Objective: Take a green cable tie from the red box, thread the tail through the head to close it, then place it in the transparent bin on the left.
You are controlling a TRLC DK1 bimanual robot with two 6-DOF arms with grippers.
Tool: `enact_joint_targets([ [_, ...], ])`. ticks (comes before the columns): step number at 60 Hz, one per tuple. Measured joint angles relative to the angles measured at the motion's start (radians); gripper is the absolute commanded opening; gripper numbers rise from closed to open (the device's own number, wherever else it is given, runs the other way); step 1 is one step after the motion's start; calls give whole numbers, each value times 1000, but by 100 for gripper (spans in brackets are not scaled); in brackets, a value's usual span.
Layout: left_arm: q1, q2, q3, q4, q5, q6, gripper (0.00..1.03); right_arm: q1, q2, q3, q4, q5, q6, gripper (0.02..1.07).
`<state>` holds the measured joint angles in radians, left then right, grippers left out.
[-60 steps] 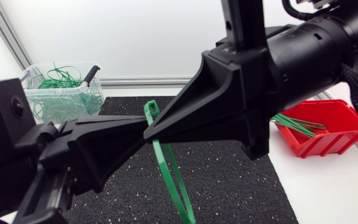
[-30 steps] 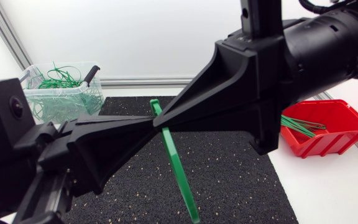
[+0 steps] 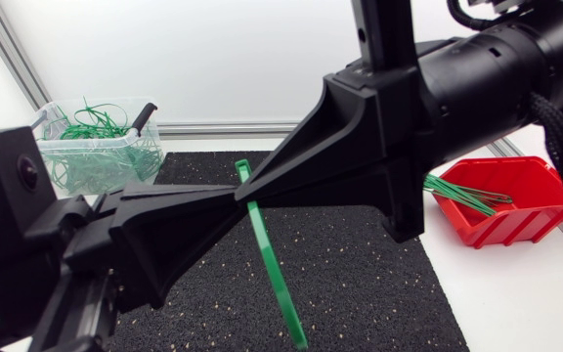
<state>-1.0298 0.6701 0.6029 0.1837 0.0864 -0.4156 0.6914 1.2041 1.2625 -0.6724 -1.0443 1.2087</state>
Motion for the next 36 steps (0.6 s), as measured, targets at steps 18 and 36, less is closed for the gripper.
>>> enact_joint_targets([
  [18,-21,-5,0,-12,-26,10,4,-3,21,20,3,-3,0,7],
  [36,-27,-7,0,-15,-37,24,4,-14,34,26,3,-7,0,7],
])
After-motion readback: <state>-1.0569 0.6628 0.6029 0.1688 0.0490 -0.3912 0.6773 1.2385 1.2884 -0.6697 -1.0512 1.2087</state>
